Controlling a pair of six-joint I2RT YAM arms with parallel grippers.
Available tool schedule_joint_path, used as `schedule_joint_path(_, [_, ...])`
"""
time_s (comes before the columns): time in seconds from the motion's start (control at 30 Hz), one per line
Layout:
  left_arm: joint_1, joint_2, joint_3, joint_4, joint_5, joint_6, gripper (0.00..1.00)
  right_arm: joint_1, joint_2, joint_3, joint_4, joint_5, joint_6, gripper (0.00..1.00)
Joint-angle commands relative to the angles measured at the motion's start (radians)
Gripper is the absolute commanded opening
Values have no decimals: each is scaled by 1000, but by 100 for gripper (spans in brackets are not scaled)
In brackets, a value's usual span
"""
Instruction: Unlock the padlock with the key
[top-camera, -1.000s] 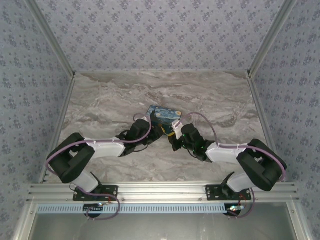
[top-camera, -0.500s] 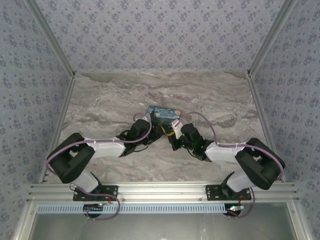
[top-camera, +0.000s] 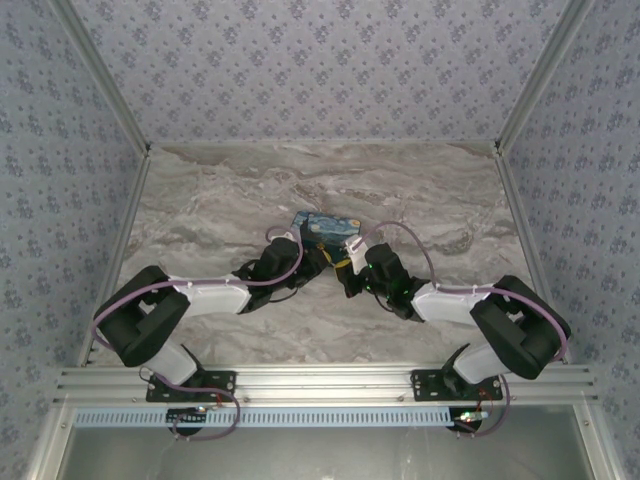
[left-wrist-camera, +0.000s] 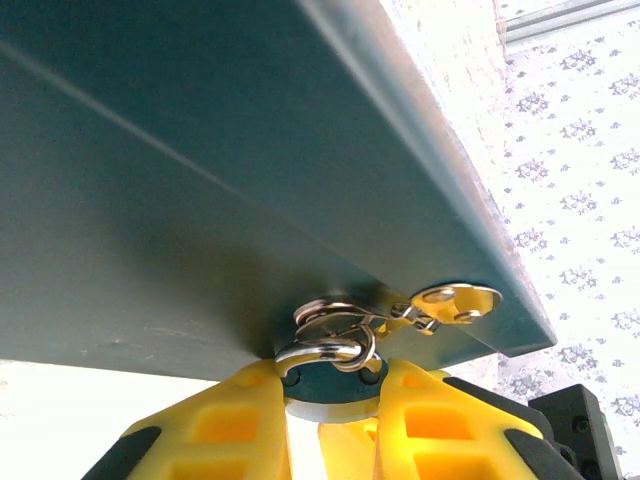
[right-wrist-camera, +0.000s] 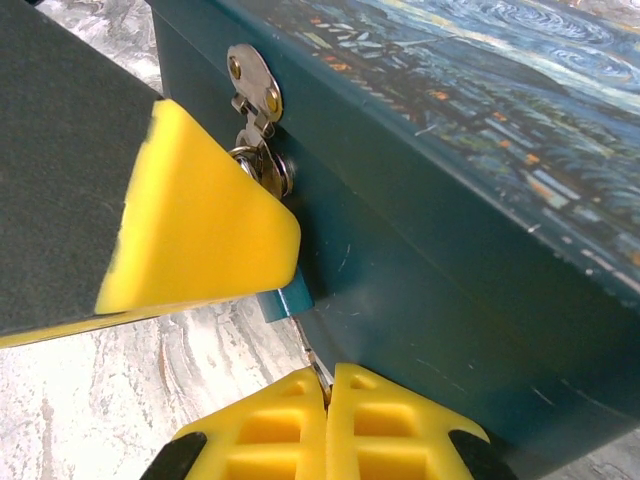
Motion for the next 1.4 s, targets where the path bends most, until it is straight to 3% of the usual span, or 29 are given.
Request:
schedule_joint_path(0.0, [-15,-33,42,40,33,-15,15,-9,-4,19,77,4,-4,0])
schedule_joint_path(0.8, [-20,-71,56,-18,65,-18,14,-36,39,154,102,-128,-77,0])
schedule_joint_path(1.03, [-21,-46,55,2,63,-9,14,-39,40,95,114,-104,-41,0])
schedule_joint_path(1.37, [-5,-77,53,-58,43,32,37,-82,53,1,76,-98,46,0])
